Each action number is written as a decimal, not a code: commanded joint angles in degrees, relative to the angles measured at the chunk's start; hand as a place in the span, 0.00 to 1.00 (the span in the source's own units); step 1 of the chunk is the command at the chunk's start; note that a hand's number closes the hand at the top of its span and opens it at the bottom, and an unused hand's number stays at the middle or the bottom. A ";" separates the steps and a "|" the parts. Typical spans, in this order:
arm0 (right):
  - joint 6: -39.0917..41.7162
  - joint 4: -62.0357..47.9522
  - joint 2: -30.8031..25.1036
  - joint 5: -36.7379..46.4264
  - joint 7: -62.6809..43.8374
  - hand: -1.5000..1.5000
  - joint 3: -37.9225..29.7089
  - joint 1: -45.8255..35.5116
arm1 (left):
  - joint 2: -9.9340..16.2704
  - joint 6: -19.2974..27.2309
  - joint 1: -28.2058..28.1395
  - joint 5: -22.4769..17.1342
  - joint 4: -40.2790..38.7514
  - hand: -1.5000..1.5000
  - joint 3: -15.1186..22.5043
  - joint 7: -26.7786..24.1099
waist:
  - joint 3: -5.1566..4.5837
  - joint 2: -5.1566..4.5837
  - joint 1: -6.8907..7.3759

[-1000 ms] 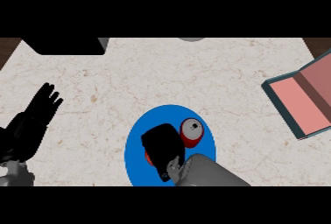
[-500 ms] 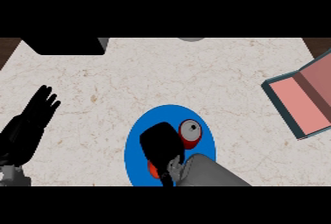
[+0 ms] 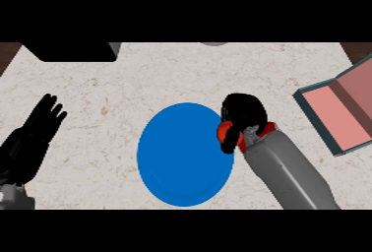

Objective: Pick the tomato from the plate and place it in the cardboard box

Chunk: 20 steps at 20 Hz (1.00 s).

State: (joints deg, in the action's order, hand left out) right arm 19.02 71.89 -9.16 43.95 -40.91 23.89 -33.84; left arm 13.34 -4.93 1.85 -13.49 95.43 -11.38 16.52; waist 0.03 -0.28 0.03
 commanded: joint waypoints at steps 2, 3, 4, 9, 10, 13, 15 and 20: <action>-5.15 -6.07 -2.65 3.15 -2.50 1.00 -7.11 -4.23 | -0.16 0.15 1.31 0.31 -0.53 0.50 0.24 0.38 | -0.02 0.14 0.39; -7.93 -5.45 -1.91 5.20 -3.08 1.00 -6.19 -3.90 | -1.89 -0.82 -1.53 3.21 -3.99 0.50 1.63 -6.18 | -0.06 0.11 0.29; -6.27 -2.08 -4.80 4.50 -0.57 1.00 -7.16 -2.31 | -0.63 0.02 1.00 1.11 -2.35 0.50 0.25 -1.18 | -0.03 0.28 -0.02; -2.23 7.92 -1.73 7.29 -8.77 1.00 -5.79 -8.73 | -0.23 -0.73 -2.19 0.52 1.13 0.50 -0.26 -0.44 | -0.06 0.61 0.02; -3.06 8.94 -3.42 7.63 -7.71 1.00 -7.10 -9.38 | -0.98 -0.24 -1.76 1.02 1.77 0.50 1.13 0.86 | -0.04 0.58 -0.09; -1.46 14.78 -4.06 9.87 -12.54 1.00 -7.94 -13.01 | 1.26 -1.81 -0.47 -1.13 -1.05 0.50 -2.05 0.35 | -0.08 0.64 -0.29; 1.55 19.77 -5.15 10.70 -16.71 1.00 -9.19 -15.11 | 0.76 -0.94 -0.33 -0.22 0.37 0.50 -1.13 1.00 | -0.07 0.86 -0.70; 3.06 20.73 -8.34 13.83 -20.22 1.00 -15.22 -19.50 | -0.93 -0.19 -2.58 0.72 3.15 0.50 0.39 1.44 | -0.04 0.66 -0.07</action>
State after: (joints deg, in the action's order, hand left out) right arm 18.18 89.44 -15.91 56.51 -54.86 12.38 -49.50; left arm 13.08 -5.87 0.42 -13.25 96.24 -11.65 16.86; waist -0.04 0.35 -0.18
